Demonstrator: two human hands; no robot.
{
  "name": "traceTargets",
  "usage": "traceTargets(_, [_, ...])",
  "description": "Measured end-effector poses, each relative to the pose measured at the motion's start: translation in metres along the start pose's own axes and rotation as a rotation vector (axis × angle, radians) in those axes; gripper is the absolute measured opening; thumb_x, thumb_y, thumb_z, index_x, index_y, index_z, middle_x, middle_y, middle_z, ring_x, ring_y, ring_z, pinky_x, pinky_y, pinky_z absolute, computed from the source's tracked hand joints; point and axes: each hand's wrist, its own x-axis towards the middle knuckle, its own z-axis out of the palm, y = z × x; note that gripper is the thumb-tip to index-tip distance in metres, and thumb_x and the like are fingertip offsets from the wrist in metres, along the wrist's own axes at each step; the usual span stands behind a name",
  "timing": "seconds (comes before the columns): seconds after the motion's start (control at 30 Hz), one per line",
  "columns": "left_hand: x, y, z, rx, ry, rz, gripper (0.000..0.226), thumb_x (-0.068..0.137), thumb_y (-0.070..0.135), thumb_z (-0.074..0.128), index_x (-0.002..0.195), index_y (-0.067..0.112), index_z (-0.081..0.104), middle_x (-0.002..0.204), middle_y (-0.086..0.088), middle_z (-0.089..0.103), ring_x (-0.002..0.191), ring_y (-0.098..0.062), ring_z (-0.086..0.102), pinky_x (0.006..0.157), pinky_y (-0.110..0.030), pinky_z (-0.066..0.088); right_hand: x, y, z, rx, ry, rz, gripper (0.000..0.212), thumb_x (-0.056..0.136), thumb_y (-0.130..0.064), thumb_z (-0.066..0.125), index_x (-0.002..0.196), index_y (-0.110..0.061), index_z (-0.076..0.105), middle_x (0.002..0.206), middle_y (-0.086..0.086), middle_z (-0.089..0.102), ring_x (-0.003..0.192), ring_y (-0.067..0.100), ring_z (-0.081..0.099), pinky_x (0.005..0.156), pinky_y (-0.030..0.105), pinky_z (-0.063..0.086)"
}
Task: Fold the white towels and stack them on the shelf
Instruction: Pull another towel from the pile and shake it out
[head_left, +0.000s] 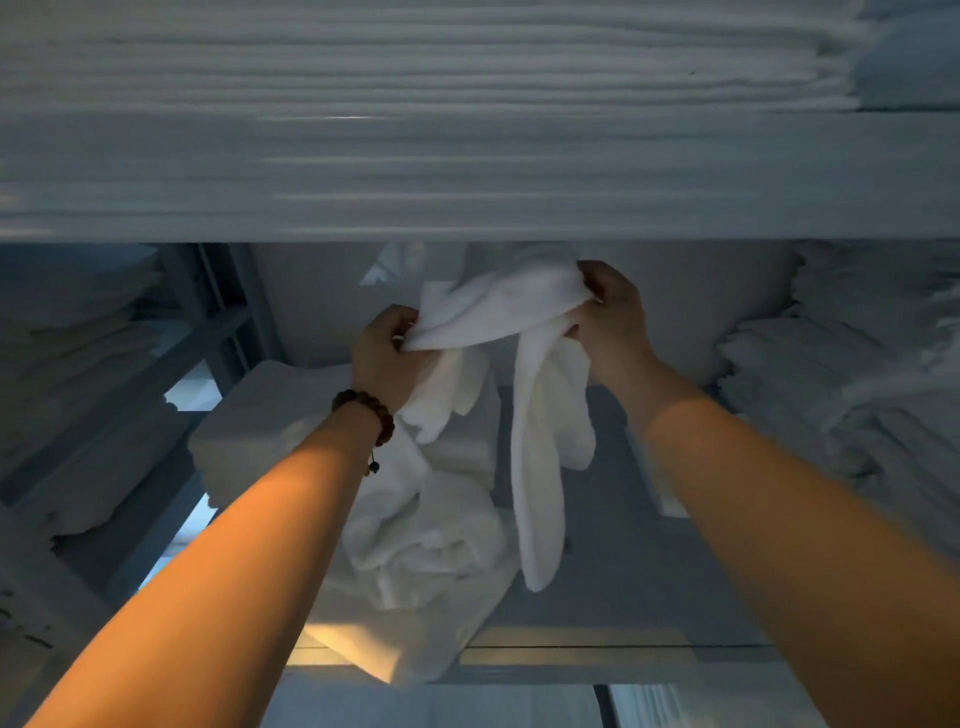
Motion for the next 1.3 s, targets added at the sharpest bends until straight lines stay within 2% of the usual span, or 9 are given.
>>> traceTargets(0.13, [-0.033,-0.001,0.030,0.074,-0.134,0.025,0.017,0.075,0.015,0.071,0.085,0.013,0.058,0.077,0.007,0.059,0.067,-0.002,0.051,0.056,-0.008,0.037,-0.002,0.026,-0.058,-0.429,-0.034,-0.185,0.027,0.086,-0.007,0.053,0.112,-0.011,0.060,0.112,0.004,0.061,0.095,0.016,0.058,0.082,0.024,0.049])
traceTargets(0.23, [-0.066,-0.011,0.059,0.080,-0.297,-0.005,0.023,0.077,0.016,0.071,0.093,0.017,0.055,0.094,0.003,0.061,0.082,-0.010,0.055,0.066,-0.016,0.040,-0.027,0.069,-0.101,-0.528,-0.152,-0.120,0.012,0.089,-0.013,0.056,0.101,-0.016,0.054,0.091,-0.010,0.057,0.072,-0.001,0.051,0.059,0.001,0.038])
traceTargets(0.4, [-0.123,-0.035,0.101,0.213,-0.530,-0.100,0.022,0.076,0.017,0.064,0.087,0.019,0.045,0.080,0.005,0.054,0.075,-0.018,0.054,0.060,-0.023,0.039,-0.070,0.151,-0.157,-0.683,-0.268,0.153,0.013,0.088,-0.020,0.060,0.091,-0.018,0.047,0.078,-0.016,0.048,0.076,0.010,0.051,0.054,0.013,0.030])
traceTargets(0.53, [-0.155,-0.049,0.116,0.307,-0.632,-0.230,0.025,0.068,0.022,0.058,0.085,0.025,0.040,0.077,0.003,0.050,0.076,-0.019,0.053,0.061,-0.024,0.039,-0.096,0.184,-0.185,-0.624,-0.457,0.317,0.044,0.072,-0.028,0.079,0.105,-0.027,0.049,0.094,-0.017,0.055,0.086,0.003,0.056,0.065,0.014,0.042])
traceTargets(0.63, [-0.162,-0.054,0.118,0.376,-0.648,-0.282,0.048,0.068,0.030,0.056,0.112,0.034,0.041,0.101,0.001,0.057,0.092,-0.023,0.057,0.082,-0.034,0.050,-0.101,0.192,-0.200,-0.566,-0.612,0.396,0.090,0.056,-0.033,0.088,0.132,-0.032,0.039,0.124,-0.012,0.050,0.112,0.009,0.052,0.094,0.031,0.048])
traceTargets(0.7, [-0.158,-0.057,0.120,0.477,-0.716,-0.234,0.065,0.074,0.027,0.054,0.132,0.044,0.029,0.124,0.002,0.052,0.110,-0.027,0.052,0.099,-0.038,0.042,-0.099,0.190,-0.203,-0.545,-0.653,0.408,0.085,0.063,-0.037,0.084,0.132,-0.040,0.035,0.131,-0.008,0.044,0.117,0.012,0.047,0.097,0.029,0.043])
traceTargets(0.93, [-0.145,-0.054,0.118,0.597,-0.752,-0.008,0.029,0.073,0.018,0.055,0.091,0.037,0.042,0.092,0.013,0.039,0.089,-0.016,0.046,0.087,-0.037,0.038,-0.089,0.171,-0.184,-0.754,-0.519,0.268,0.028,0.084,-0.034,0.067,0.107,-0.018,0.068,0.099,0.004,0.059,0.097,0.024,0.059,0.078,0.027,0.042])
traceTargets(1.13, [-0.126,-0.042,0.089,0.522,-0.886,0.080,0.051,0.064,0.063,0.069,0.101,0.036,0.048,0.116,0.017,0.044,0.108,-0.006,0.038,0.092,-0.031,0.037,-0.075,0.146,-0.182,-0.596,-0.070,0.215,0.023,0.086,-0.019,0.065,0.101,-0.003,0.071,0.106,0.013,0.068,0.092,0.022,0.059,0.079,0.024,0.040])
traceTargets(1.3, [-0.106,-0.034,0.071,0.401,-0.781,0.079,0.029,0.073,0.052,0.070,0.071,0.028,0.054,0.093,0.011,0.057,0.089,-0.003,0.052,0.080,-0.021,0.042,-0.070,0.134,-0.195,-0.530,0.023,0.272,0.027,0.087,-0.005,0.053,0.107,-0.009,0.071,0.117,0.010,0.067,0.106,0.022,0.060,0.094,0.032,0.047])
